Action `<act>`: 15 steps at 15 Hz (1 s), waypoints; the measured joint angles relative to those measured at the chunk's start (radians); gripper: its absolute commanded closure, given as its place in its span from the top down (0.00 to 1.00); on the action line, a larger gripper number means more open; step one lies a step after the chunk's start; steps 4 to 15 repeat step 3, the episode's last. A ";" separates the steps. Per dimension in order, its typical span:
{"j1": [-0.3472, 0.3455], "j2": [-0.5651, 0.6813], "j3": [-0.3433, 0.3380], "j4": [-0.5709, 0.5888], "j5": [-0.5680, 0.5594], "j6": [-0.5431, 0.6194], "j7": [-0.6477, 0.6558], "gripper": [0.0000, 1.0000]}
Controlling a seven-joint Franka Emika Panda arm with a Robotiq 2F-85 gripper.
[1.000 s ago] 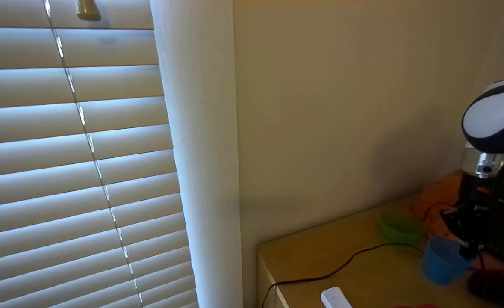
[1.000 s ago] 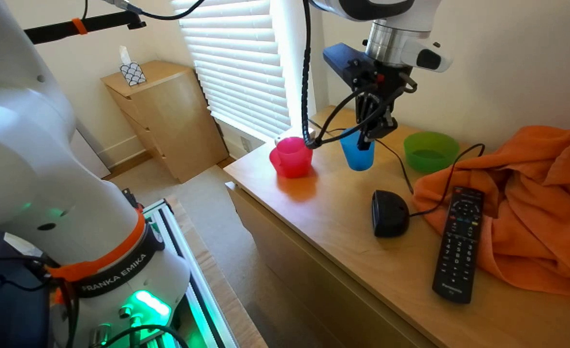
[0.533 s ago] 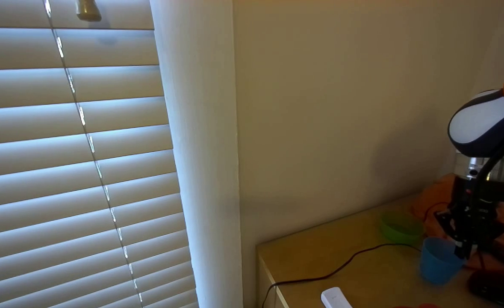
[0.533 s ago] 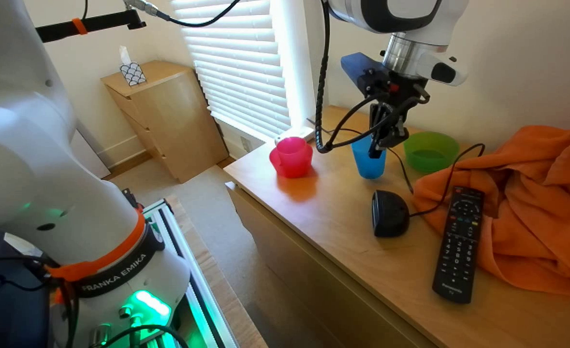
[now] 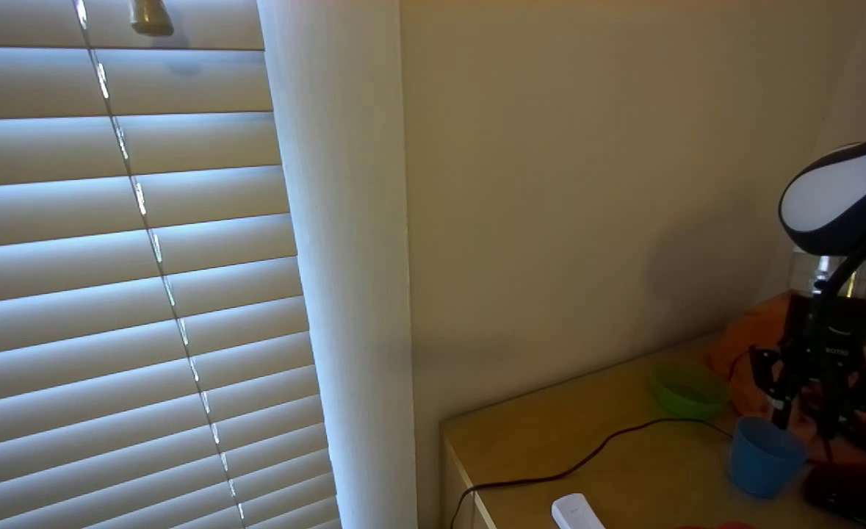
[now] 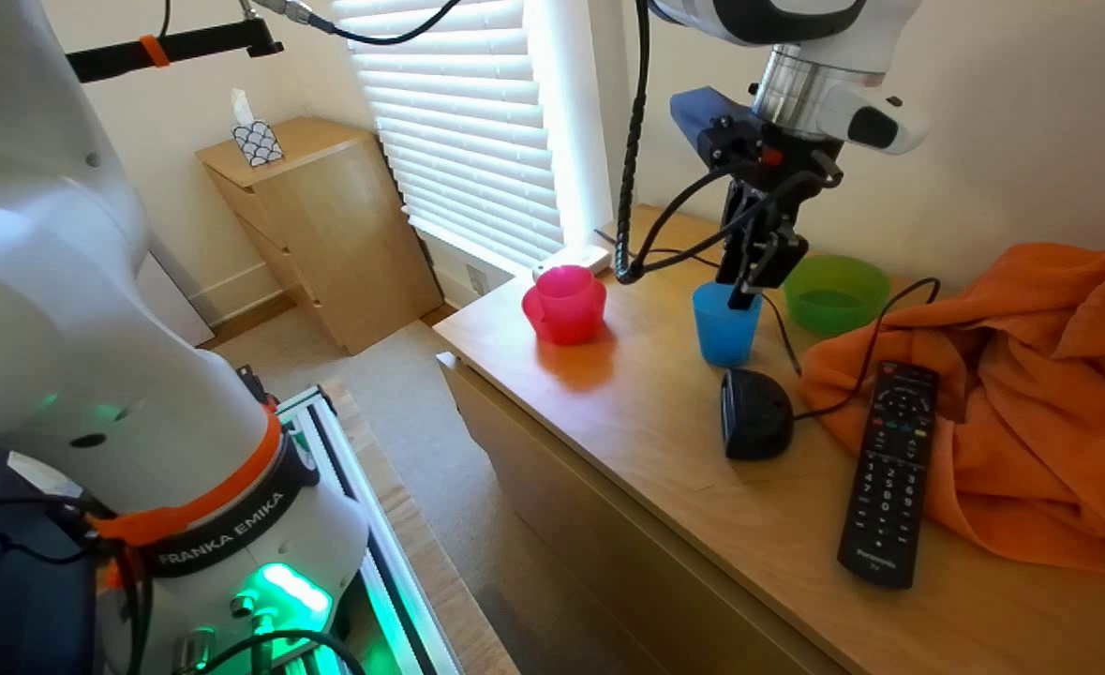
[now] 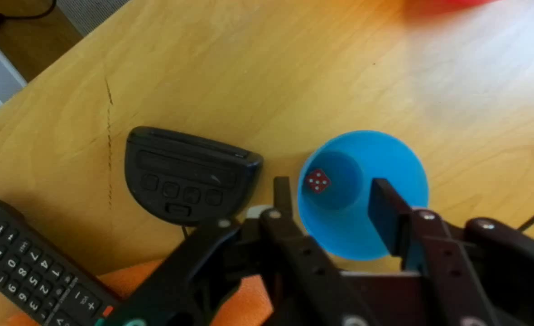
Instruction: Remove the blue cup from the pink cup and put it on the table
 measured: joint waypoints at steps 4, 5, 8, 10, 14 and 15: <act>0.019 -0.111 0.019 -0.022 -0.005 0.000 -0.038 0.80; 0.019 -0.111 0.019 -0.022 -0.005 0.000 -0.038 0.80; 0.019 -0.111 0.019 -0.022 -0.005 0.000 -0.038 0.80; 0.019 -0.111 0.019 -0.022 -0.005 0.000 -0.038 0.80; 0.019 -0.111 0.019 -0.022 -0.005 0.000 -0.038 0.80; 0.019 -0.111 0.019 -0.022 -0.005 0.000 -0.038 0.80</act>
